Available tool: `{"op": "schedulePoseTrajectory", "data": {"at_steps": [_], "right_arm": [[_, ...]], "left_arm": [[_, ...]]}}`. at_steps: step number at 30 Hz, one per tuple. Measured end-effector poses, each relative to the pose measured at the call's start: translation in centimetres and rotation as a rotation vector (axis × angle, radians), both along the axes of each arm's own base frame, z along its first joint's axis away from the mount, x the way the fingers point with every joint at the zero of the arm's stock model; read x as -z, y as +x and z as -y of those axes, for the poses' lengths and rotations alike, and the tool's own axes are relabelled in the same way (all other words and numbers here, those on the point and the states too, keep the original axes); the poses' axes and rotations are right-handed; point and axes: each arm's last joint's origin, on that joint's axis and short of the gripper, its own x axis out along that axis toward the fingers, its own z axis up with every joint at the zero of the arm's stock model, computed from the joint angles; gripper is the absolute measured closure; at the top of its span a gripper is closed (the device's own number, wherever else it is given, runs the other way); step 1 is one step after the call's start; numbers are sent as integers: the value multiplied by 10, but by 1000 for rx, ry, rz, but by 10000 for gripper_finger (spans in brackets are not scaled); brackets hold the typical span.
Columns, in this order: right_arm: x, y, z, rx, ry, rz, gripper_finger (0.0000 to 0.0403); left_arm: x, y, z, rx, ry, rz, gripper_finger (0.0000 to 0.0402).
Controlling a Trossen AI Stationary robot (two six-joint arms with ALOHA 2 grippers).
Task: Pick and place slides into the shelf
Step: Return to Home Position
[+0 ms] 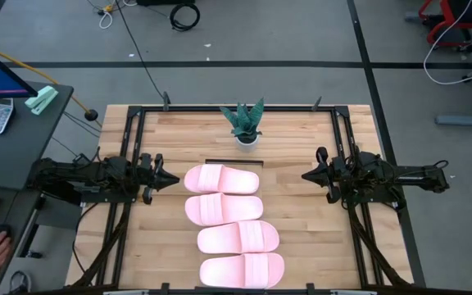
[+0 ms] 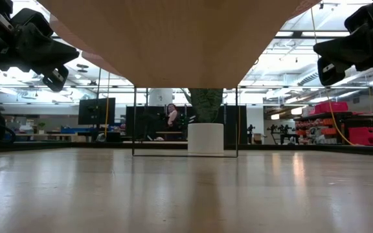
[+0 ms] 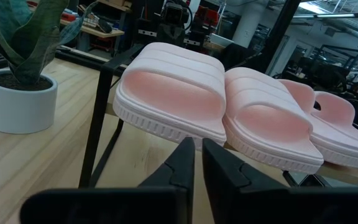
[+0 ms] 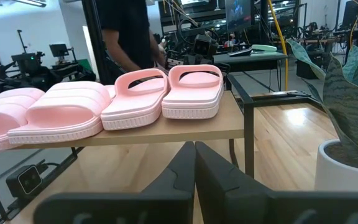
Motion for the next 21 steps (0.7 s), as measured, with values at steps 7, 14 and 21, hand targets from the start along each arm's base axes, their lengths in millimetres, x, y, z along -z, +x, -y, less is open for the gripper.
{"op": "schedulePoseTrajectory", "data": {"at_steps": [7,14,21], "right_arm": [[0,0,0,0,0,0,388],[0,0,0,0,0,0,388],[0,0,0,0,0,0,388]], "left_arm": [[0,0,0,0,0,0,363],[0,0,0,-1,-1,0,374],[0,0,0,0,-1,-1,373]]}}
